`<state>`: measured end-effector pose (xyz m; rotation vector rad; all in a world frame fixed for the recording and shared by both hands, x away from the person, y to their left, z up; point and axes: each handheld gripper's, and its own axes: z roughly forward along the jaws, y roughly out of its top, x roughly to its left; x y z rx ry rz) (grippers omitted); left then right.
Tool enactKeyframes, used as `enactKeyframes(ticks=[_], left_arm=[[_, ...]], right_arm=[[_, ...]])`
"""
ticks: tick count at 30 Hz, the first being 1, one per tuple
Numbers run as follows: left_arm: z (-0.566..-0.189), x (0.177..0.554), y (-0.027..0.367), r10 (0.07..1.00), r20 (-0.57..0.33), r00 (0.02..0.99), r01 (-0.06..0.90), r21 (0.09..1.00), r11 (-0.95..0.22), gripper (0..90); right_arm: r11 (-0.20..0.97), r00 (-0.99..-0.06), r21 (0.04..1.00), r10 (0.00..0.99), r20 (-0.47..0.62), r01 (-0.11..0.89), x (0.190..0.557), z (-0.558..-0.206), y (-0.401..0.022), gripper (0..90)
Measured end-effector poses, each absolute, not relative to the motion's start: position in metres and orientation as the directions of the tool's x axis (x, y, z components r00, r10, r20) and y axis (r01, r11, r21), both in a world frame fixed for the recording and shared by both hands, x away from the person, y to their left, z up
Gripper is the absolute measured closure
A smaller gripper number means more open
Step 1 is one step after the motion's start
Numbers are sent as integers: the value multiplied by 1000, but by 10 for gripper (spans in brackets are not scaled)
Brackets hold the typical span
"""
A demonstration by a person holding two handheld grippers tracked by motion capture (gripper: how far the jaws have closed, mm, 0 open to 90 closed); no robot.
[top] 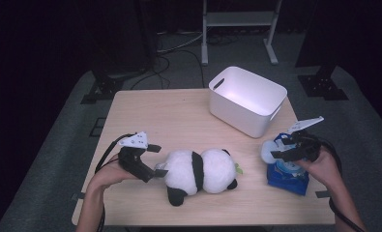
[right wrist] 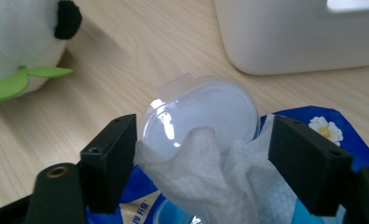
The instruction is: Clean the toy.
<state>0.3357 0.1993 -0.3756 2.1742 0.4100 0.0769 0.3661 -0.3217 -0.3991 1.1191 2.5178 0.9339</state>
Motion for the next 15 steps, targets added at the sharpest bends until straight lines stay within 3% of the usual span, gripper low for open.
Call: enactKeyframes(ticks=[4, 6, 7, 8, 9, 13, 15], left_arm=[[-376, 336, 201, 320, -93, 943, 263, 798, -542, 52], [-376, 335, 202, 321, -95, 942, 264, 800, -539, 52], [-377, 335, 202, 320, -95, 943, 264, 799, -540, 52], [-378, 336, 202, 320, -99, 942, 268, 796, -543, 52], [-378, 336, 202, 320, -99, 942, 268, 796, -543, 52], [-381, 337, 203, 324, -102, 941, 273, 793, -545, 52], [-383, 338, 203, 326, -105, 939, 277, 794, -541, 52]], right_arm=[[517, -674, 598, 737, 52, 612, 372, -405, -321, 294], [529, -672, 580, 739, 44, 619, 374, -408, -320, 366], [530, -667, 572, 744, 41, 626, 374, -409, -320, 408], [542, -666, 560, 746, 23, 626, 374, -412, -321, 506], [542, -666, 560, 746, 23, 626, 374, -412, -321, 506], [546, -660, 557, 751, 6, 626, 370, -411, -323, 745], [538, -660, 561, 751, 19, 629, 369, -408, -325, 803]])
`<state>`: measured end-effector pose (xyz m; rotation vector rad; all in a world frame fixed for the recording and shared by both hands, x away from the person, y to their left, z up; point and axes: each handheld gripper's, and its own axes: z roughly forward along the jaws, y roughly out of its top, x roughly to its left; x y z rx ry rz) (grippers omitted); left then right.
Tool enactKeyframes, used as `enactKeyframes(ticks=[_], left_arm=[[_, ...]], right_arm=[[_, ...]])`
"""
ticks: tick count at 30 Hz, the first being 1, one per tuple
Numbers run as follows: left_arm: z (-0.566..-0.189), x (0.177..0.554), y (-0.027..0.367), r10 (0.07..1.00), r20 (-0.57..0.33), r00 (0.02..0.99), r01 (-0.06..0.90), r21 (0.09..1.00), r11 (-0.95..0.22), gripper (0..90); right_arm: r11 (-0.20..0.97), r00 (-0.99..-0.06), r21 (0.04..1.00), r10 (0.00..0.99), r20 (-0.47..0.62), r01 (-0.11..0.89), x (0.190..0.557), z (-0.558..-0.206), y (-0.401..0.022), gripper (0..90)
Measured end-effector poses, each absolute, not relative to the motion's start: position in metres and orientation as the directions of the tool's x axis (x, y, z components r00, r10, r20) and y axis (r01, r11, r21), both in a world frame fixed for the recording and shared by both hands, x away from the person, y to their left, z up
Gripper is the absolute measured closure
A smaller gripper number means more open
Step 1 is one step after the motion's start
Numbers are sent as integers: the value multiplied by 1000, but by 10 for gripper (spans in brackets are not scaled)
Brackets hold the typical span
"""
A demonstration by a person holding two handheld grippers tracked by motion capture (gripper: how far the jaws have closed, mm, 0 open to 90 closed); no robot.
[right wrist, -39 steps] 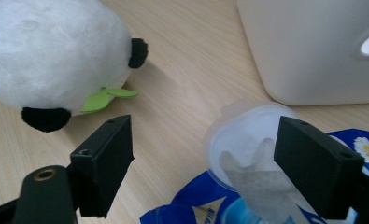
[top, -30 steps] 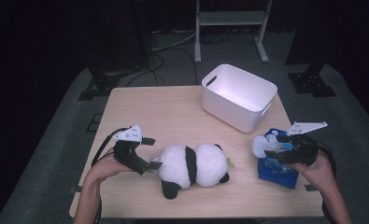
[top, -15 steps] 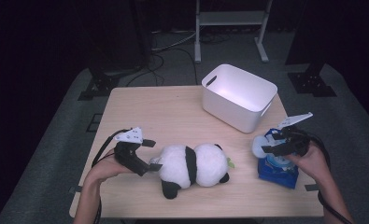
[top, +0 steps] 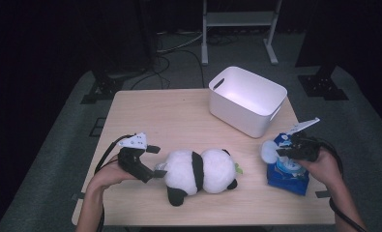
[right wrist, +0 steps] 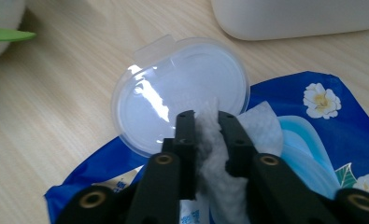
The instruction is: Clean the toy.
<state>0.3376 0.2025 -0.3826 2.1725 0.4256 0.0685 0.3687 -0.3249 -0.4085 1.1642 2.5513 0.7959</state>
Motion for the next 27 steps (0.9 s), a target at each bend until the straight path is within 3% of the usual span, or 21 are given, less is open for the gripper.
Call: enactKeyframes(ticks=[5, 27], left_arm=[[-386, 339, 202, 327, -113, 938, 285, 788, -546, 52], [-396, 341, 198, 313, -134, 940, 295, 780, -552, 52]], right_arm=[[521, -666, 582, 744, 48, 624, 364, -397, -329, 841], [471, -719, 701, 690, 85, 535, 354, -347, -321, 843]])
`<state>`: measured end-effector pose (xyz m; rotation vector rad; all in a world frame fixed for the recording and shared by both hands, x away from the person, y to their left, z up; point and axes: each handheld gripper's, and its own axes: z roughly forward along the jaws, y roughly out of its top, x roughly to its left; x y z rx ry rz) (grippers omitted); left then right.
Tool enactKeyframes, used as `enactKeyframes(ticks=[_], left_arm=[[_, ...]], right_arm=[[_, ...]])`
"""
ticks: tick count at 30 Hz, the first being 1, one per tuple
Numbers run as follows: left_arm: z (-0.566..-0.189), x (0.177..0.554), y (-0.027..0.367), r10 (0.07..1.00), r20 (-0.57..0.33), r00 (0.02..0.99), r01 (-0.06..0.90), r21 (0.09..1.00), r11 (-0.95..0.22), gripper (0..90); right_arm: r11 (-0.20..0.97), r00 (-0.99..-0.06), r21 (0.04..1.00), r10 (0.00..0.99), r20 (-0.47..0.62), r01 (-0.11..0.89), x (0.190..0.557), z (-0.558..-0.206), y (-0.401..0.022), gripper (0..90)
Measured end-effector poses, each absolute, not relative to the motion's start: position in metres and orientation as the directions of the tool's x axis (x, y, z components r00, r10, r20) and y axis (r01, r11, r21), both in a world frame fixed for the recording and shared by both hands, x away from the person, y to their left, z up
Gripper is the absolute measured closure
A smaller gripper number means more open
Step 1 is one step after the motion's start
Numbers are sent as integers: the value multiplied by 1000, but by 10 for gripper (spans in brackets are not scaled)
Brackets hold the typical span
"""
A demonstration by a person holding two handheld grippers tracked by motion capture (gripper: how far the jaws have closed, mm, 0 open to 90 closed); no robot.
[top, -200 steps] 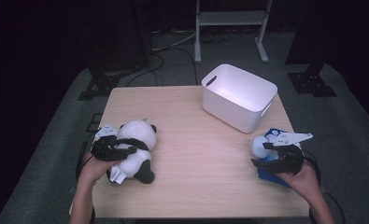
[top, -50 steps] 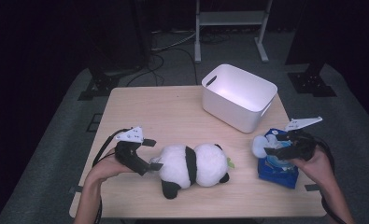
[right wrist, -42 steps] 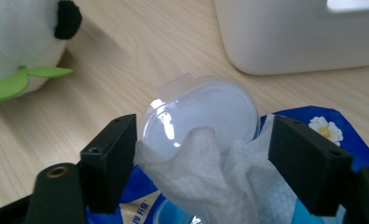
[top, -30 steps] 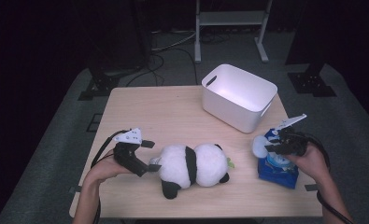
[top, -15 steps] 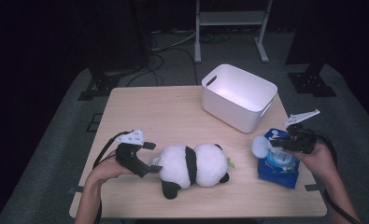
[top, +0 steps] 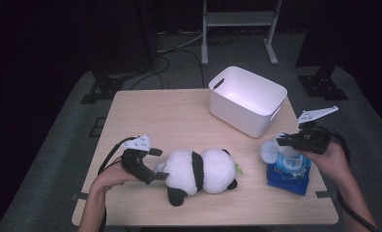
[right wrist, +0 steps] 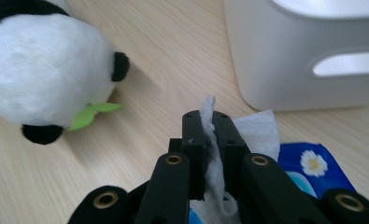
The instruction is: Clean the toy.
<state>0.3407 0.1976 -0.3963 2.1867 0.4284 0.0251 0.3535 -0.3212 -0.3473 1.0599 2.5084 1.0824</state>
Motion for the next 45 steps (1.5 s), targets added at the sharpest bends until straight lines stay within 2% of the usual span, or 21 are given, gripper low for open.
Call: enactKeyframes(ticks=[8, 17, 23, 29, 34, 39, 45], left_arm=[[-399, 341, 194, 297, -142, 944, 291, 784, -549, 52], [-400, 340, 188, 262, -149, 954, 274, 790, -548, 52], [-399, 339, 186, 247, -148, 958, 263, 800, -540, 52], [-396, 336, 181, 231, -146, 962, 250, 812, -528, 52], [-397, 336, 178, 232, -133, 963, 242, 804, -544, 52], [-397, 336, 178, 233, -128, 964, 239, 804, -545, 52], [-397, 336, 177, 241, -130, 962, 245, 800, -548, 52]], right_arm=[[505, -804, 732, 586, 97, 457, 349, -331, -279, 842], [559, -916, 761, 383, 116, 330, 346, -319, -192, 843], [604, -961, 757, 253, 112, 247, 347, -318, -132, 843], [614, -974, 759, 182, 132, 217, 349, -320, -91, 842], [630, -975, 745, 170, 143, 219, 354, -333, -78, 826], [643, -976, 736, 184, 120, 212, 353, -343, -83, 697], [668, -982, 723, 174, 79, 176, 345, -343, -96, 668]])
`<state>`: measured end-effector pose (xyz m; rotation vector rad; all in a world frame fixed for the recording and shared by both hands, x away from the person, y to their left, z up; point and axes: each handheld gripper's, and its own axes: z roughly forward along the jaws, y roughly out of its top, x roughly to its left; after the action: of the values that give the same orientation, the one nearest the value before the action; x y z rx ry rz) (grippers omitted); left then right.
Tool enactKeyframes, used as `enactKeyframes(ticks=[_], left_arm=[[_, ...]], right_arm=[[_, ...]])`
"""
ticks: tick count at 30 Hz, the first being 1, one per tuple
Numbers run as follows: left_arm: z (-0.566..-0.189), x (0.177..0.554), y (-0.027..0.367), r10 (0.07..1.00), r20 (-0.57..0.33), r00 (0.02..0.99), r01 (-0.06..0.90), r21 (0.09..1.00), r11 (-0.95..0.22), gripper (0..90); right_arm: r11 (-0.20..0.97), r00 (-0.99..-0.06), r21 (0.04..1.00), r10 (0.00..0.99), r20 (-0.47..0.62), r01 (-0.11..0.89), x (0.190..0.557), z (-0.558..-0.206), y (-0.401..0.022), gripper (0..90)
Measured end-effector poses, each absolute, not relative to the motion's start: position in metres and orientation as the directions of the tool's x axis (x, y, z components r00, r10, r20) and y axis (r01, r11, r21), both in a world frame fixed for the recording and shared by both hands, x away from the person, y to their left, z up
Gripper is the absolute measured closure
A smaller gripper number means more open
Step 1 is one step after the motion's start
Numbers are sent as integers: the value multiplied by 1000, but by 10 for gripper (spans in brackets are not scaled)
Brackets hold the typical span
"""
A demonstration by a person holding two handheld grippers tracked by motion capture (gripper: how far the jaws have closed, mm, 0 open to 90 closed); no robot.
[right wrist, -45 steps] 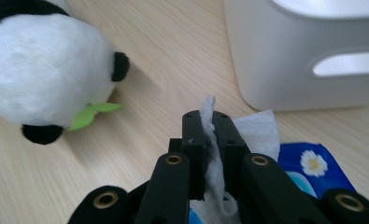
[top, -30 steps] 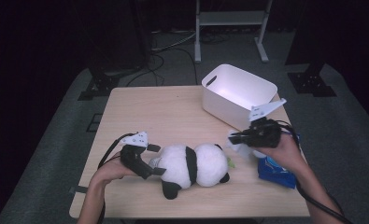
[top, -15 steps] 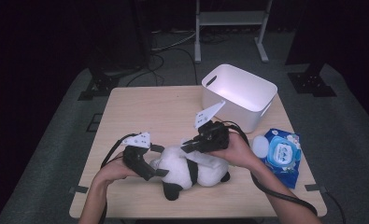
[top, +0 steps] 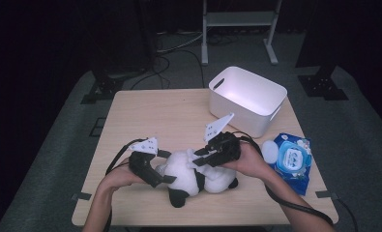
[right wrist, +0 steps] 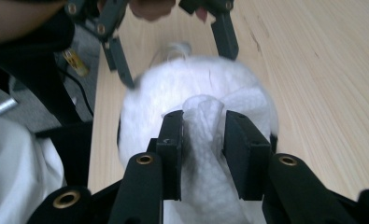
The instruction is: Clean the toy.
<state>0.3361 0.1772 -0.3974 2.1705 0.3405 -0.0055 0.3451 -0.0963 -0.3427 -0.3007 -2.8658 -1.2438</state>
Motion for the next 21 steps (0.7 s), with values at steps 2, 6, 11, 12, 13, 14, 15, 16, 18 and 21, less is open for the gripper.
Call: enactKeyframes(ticks=[2, 6, 11, 12, 13, 14, 15, 16, 18, 21], left_arm=[[-398, 336, 177, 246, -132, 960, 250, 798, -548, 52], [-399, 336, 176, 252, -128, 959, 251, 796, -551, 52], [-400, 338, 175, 258, -125, 958, 252, 795, -552, 52], [-400, 338, 175, 259, -125, 958, 253, 795, -551, 52], [-400, 338, 174, 260, -121, 958, 251, 794, -554, 52], [-400, 339, 174, 264, -123, 957, 255, 794, -553, 52], [-401, 339, 173, 266, -124, 956, 257, 793, -553, 53], [-401, 340, 173, 268, -126, 955, 259, 792, -553, 52], [-401, 340, 172, 273, -130, 953, 265, 792, -549, 52], [-401, 339, 170, 262, -127, 957, 255, 798, -546, 53]], right_arm=[[684, -982, 710, 177, 64, 170, 342, -344, -101, 655], [711, -982, 684, 181, 45, 162, 340, -350, -110, 623], [728, -982, 668, 189, 23, 156, 336, -356, -120, 585], [727, -981, 668, 190, 25, 158, 336, -356, -122, 571], [729, -981, 665, 193, 28, 163, 336, -358, -123, 560], [733, -980, 660, 197, 26, 164, 336, -359, -126, 556], [728, -979, 664, 201, 34, 172, 335, -361, -127, 555], [725, -979, 666, 201, 38, 175, 335, -362, -129, 550], [723, -979, 668, 202, 39, 176, 336, -365, -130, 547], [726, -977, 663, 210, 40, 183, 333, -370, -132, 549]])
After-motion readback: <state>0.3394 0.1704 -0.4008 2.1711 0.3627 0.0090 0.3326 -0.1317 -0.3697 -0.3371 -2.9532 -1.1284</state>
